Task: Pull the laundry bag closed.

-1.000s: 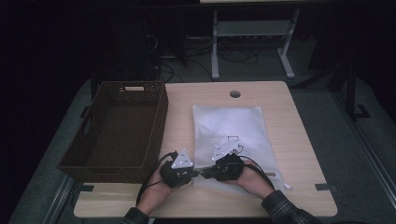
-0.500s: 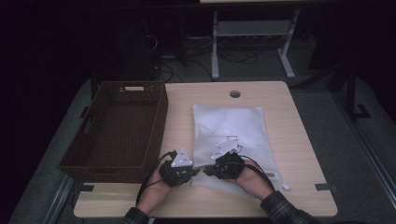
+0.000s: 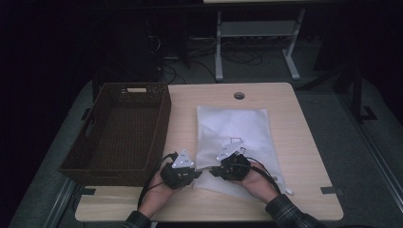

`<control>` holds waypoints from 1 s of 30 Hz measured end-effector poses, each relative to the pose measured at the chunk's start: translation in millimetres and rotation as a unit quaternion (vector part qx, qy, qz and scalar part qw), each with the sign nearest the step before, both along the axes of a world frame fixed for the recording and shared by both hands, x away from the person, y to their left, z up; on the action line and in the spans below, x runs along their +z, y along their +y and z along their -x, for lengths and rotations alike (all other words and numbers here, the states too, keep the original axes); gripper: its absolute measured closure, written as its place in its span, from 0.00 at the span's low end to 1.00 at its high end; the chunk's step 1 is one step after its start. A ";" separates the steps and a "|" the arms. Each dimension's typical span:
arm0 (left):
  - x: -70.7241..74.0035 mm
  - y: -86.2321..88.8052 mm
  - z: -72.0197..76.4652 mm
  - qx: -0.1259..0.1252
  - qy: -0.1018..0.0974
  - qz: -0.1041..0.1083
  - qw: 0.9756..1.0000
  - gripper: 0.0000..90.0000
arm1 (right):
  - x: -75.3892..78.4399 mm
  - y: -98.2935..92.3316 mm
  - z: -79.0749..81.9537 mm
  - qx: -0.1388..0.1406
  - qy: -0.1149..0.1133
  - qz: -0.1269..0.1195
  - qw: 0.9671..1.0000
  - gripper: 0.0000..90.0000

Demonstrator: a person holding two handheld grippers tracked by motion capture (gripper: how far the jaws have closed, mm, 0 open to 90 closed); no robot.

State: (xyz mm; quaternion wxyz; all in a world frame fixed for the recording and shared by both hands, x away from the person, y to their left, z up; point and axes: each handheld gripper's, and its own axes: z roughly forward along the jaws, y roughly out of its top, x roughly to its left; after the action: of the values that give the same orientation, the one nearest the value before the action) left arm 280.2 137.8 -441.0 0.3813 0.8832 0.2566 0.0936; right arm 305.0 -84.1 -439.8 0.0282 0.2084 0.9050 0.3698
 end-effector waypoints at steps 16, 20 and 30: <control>0.7 5.1 -1.5 0.009 0.010 0.010 1.000 0.92 | -1.1 -11.9 -2.2 -0.018 -0.002 0.008 1.000 0.96; 0.7 6.6 -1.9 0.012 0.012 0.015 1.000 0.92 | -1.3 -17.1 -3.2 -0.026 -0.001 0.006 1.000 0.96; 0.8 7.3 -2.4 0.013 0.014 0.017 1.000 0.92 | -1.0 -23.9 -4.3 -0.041 -0.002 0.010 0.999 0.96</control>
State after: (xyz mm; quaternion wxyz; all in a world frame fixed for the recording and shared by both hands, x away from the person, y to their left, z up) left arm 282.5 145.1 -440.2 0.3917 0.8743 0.2747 0.0815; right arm 309.3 -108.1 -440.8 0.0468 0.2447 0.8992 0.3597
